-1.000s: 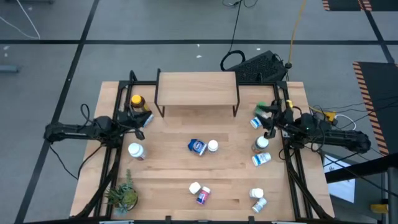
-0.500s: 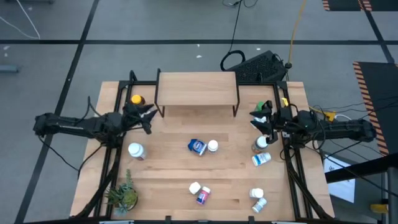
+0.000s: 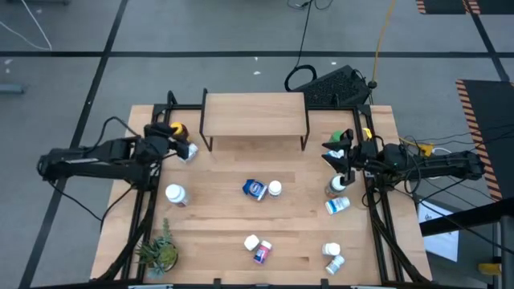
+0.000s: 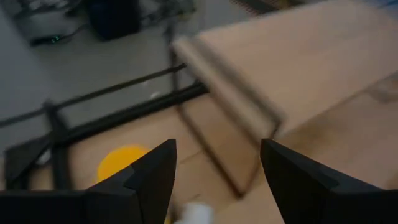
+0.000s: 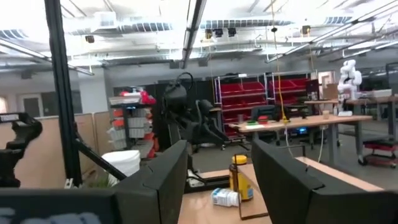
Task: Pick and place medicine bottles onto shelf by color
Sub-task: Put the yellow medicine bottle on the shelf
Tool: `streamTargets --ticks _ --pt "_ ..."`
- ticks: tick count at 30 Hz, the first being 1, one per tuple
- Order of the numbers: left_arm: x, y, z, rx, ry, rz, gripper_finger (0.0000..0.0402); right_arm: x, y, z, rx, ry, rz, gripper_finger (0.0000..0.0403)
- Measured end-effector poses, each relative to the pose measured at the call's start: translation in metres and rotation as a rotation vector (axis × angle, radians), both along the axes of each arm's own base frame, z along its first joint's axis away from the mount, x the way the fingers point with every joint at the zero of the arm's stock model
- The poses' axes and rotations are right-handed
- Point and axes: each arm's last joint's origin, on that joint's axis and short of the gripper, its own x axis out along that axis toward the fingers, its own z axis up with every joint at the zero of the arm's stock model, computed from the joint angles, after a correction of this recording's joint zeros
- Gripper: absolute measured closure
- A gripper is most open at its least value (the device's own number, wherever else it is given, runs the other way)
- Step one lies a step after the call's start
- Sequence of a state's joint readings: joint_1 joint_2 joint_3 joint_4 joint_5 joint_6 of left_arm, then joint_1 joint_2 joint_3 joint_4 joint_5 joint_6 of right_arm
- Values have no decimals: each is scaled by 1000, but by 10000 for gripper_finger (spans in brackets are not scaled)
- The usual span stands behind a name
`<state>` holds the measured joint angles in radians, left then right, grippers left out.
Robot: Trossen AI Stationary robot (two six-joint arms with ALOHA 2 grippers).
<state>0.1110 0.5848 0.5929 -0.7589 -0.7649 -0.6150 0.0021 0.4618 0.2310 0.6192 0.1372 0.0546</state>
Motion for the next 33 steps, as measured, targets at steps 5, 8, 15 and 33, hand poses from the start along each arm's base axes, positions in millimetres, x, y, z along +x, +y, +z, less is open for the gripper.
streamTargets --ticks 5,8,15,33 --pt "3 10 -20 -32 61 110 164 -1 -2 2 -35 -8 -72 226" --pt "3 16 -25 -13 114 169 164 0 -3 1 -32 4 -139 226" --pt "4 30 -39 -33 193 278 164 2 -4 -1 -44 27 -176 226" --pt "15 56 -53 -100 270 315 165 3 -4 -2 3 29 -156 227"
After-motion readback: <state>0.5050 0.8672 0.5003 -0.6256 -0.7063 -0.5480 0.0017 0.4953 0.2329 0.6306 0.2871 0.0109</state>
